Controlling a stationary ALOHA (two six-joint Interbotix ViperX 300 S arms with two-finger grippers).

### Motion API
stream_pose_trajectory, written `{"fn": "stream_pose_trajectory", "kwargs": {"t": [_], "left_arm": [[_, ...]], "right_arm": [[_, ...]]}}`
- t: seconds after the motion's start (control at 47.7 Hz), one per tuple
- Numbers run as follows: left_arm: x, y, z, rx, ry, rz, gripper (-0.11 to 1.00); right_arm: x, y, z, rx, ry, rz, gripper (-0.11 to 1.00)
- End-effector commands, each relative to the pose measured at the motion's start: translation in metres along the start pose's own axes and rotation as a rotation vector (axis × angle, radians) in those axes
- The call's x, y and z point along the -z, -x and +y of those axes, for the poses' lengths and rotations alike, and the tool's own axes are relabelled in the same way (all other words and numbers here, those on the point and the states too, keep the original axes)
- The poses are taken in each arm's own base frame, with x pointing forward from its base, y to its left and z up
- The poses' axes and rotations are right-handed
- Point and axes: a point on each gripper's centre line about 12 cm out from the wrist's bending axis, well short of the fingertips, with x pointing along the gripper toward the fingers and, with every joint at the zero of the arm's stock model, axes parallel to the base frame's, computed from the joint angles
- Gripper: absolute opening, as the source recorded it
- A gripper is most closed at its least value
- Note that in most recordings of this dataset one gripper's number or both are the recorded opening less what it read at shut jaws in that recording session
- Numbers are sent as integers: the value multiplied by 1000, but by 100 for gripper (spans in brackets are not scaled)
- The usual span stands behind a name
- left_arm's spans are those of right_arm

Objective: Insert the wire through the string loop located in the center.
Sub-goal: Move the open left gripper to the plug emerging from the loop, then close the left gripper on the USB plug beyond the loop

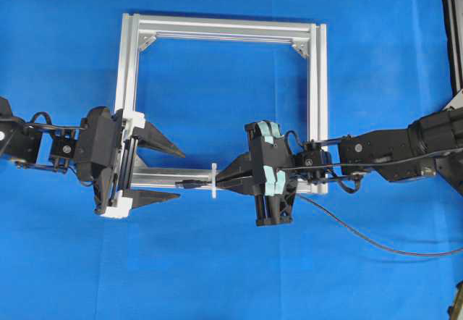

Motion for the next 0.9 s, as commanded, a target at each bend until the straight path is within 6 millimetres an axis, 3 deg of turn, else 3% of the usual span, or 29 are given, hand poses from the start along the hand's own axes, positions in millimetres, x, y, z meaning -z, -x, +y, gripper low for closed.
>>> {"fn": "stream_pose_trajectory", "kwargs": {"t": [0.0,0.356,0.881], "left_arm": [[-11,-4,-3,9,-2,-26,90],[13,-29,5,-18,4,108,90],[13,-29,5,-19,5,106,89]], "right_arm": [[-10,2,2,-5,0,-30,-4],[-10,1,1,-5,3,-29,-4],[-10,2,2,-5,3,-30,-4]]}}
